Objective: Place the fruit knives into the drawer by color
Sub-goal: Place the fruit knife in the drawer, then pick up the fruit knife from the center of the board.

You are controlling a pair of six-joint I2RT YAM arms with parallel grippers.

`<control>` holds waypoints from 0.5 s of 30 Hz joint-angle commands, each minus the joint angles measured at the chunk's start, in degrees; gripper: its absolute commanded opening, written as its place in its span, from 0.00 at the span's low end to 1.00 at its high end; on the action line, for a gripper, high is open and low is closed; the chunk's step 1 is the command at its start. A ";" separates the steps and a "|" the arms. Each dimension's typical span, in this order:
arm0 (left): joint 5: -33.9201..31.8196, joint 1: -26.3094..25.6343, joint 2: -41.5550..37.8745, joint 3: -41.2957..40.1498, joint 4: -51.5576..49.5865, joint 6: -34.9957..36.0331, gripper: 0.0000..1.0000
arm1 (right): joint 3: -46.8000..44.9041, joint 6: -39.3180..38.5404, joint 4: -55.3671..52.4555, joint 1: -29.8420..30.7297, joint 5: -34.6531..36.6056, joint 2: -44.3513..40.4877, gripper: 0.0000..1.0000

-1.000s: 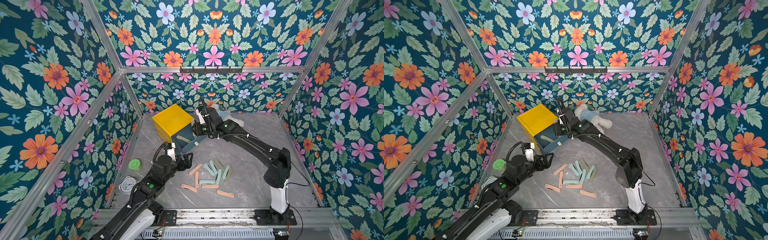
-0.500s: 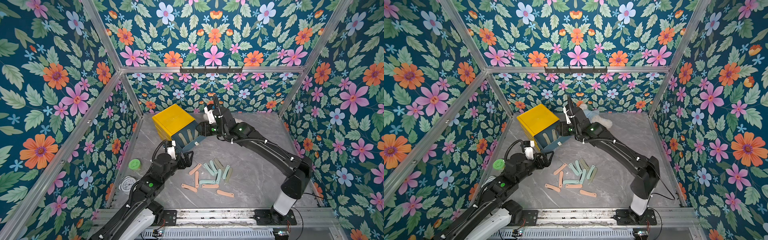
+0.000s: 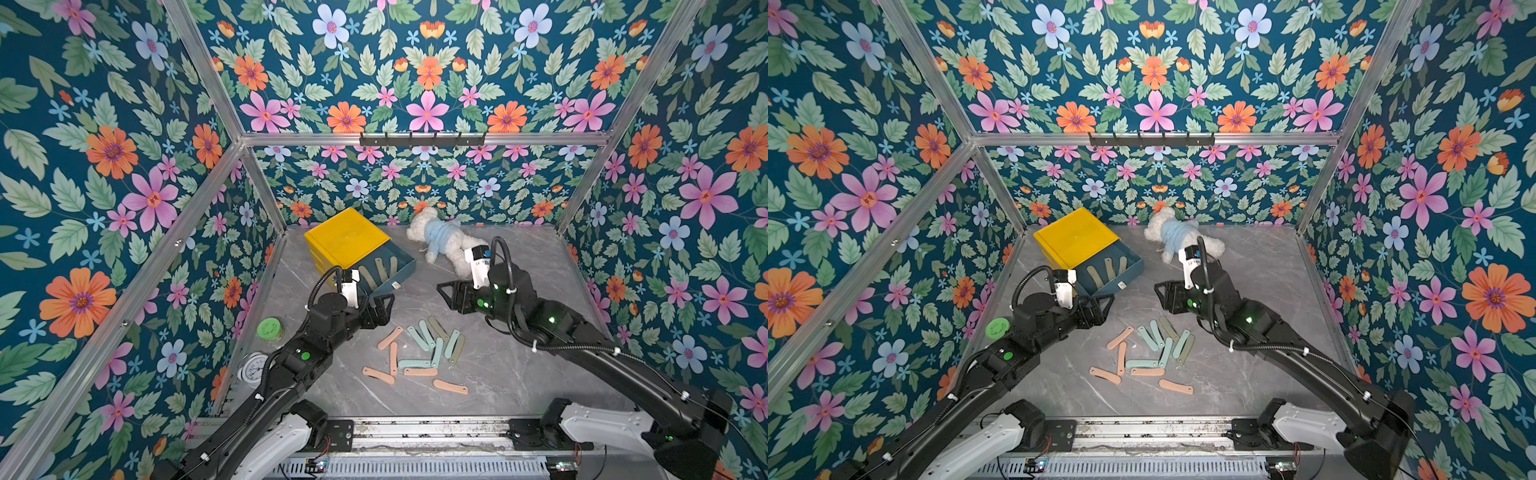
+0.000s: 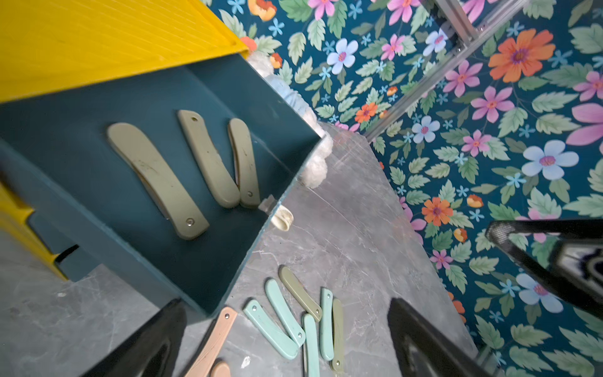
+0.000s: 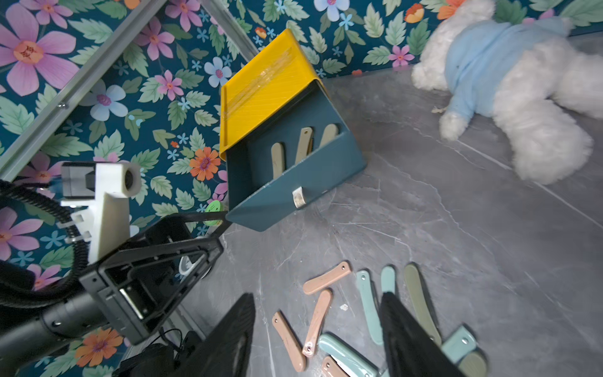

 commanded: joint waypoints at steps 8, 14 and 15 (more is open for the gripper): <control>-8.46 -19.68 15.42 9.62 4.20 4.72 0.98 | -16.60 8.17 -8.10 -0.22 10.87 -16.49 0.64; -6.07 -23.00 27.96 11.37 9.23 2.42 0.94 | -23.60 11.58 -12.38 -0.36 13.82 -22.90 0.64; -5.53 -23.17 29.53 11.57 10.04 2.28 0.92 | -24.38 11.98 -12.58 -0.35 14.00 -23.93 0.64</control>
